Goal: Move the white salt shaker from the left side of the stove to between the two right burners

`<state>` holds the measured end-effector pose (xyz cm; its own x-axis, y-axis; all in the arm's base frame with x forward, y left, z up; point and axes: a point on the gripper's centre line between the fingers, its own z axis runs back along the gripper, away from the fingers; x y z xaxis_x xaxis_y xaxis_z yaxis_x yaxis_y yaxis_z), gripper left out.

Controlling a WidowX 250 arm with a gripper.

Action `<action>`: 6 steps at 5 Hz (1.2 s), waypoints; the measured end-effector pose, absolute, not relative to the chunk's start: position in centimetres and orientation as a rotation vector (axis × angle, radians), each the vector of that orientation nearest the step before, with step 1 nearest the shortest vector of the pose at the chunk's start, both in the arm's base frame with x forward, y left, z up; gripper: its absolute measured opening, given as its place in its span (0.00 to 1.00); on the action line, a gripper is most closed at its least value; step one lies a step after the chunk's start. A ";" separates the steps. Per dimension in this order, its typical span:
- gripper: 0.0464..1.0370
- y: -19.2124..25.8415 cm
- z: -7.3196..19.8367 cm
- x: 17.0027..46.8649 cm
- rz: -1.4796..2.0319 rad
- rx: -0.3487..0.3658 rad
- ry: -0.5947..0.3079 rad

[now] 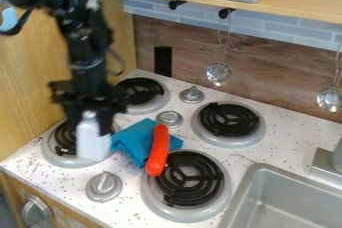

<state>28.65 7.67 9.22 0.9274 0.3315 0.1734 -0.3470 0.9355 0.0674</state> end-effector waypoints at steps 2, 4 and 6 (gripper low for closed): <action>0.59 0.5 11.0 33.5 0.238 -0.033 -0.161; 0.59 -2.9 8.4 38.2 0.196 -0.055 -0.138; 0.59 -4.8 5.3 40.6 0.154 -0.032 -0.124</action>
<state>40.58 -4.82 5.34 0.9805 0.1553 0.1203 -0.1513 0.9876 -0.0414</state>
